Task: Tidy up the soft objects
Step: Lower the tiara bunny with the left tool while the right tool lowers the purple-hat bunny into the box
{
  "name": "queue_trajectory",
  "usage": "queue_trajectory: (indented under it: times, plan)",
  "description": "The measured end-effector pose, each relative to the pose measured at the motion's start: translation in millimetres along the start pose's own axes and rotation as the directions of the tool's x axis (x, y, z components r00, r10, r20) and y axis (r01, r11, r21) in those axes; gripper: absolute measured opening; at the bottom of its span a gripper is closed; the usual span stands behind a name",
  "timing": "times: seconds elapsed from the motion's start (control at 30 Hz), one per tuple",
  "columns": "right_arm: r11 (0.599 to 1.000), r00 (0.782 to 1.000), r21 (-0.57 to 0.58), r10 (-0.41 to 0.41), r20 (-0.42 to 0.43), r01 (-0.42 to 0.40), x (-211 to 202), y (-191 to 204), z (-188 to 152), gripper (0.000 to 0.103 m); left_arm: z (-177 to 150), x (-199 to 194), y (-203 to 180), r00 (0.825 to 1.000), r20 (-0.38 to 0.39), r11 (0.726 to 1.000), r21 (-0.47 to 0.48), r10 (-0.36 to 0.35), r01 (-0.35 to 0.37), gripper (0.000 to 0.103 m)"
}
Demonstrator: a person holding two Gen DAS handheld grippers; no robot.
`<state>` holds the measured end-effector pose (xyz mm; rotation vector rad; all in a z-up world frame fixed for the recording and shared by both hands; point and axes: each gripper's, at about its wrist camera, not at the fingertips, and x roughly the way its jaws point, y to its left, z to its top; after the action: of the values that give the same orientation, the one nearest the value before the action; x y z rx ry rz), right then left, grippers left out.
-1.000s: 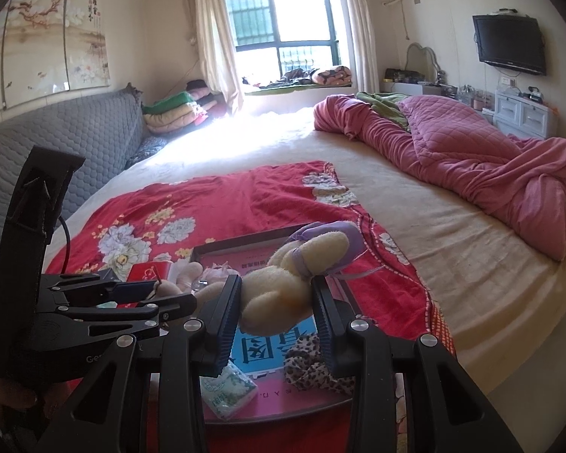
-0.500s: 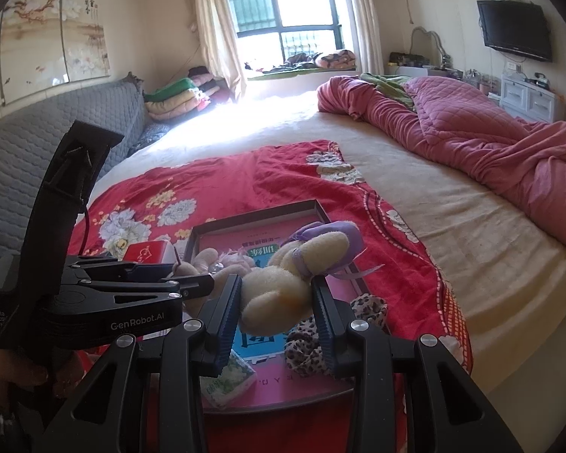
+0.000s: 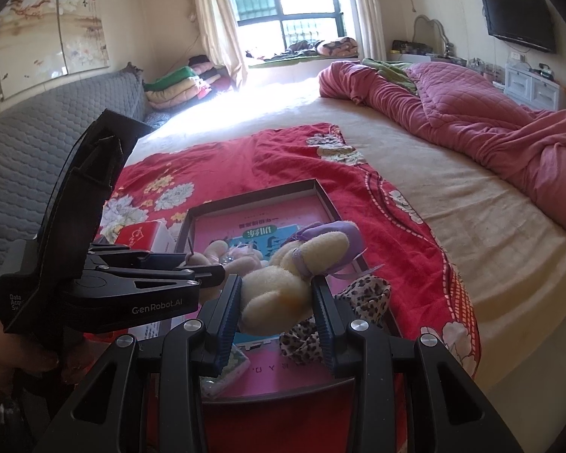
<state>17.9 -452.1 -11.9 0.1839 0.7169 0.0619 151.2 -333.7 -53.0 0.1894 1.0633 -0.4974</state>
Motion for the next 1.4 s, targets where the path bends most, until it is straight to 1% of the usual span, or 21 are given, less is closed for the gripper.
queue_trajectory:
  times: [0.13, 0.23, 0.37, 0.43, 0.7, 1.07, 1.13, 1.4]
  plan:
    - [1.0, 0.999, -0.011, -0.004, -0.033, 0.004, 8, 0, -5, 0.039, 3, 7, -2, 1.0, -0.009, 1.0, 0.012, 0.012, -0.011, 0.038]
    - [1.0, 0.999, -0.012, 0.007, -0.047, -0.007, 14, 1, -8, 0.039, 4, 10, -2, 1.0, -0.018, 1.0, 0.011, 0.015, -0.015, 0.038]
    - [0.999, 0.997, -0.042, 0.017, -0.076, -0.02, 24, 5, -14, 0.039, 2, 14, -1, 0.999, -0.035, 1.0, 0.009, 0.012, -0.011, 0.039]
    - [0.999, 0.995, -0.039, 0.027, -0.1, -0.031, 30, 5, -18, 0.039, 0, 16, -1, 0.999, -0.043, 1.0, 0.007, 0.012, -0.012, 0.039]
    - [0.999, 0.987, -0.029, 0.018, -0.161, -0.023, 47, 3, -27, 0.039, -4, 20, -1, 0.998, -0.056, 1.0, 0.008, -0.001, 0.002, 0.039]
    - [1.0, 0.982, -0.01, 0.017, -0.188, -0.019, 54, 0, -31, 0.04, -6, 20, -2, 0.998, -0.058, 1.0, 0.012, -0.009, 0.009, 0.04]
    - [1.0, 0.98, 0.0, 0.027, -0.195, -0.028, 54, -1, -31, 0.043, -6, 20, -2, 0.998, -0.064, 1.0, 0.013, -0.013, 0.014, 0.04]
    - [1.0, 0.979, -0.007, 0.016, -0.204, -0.018, 53, 1, -30, 0.044, -7, 21, -5, 0.997, -0.074, 0.999, 0.024, -0.021, 0.023, 0.04]
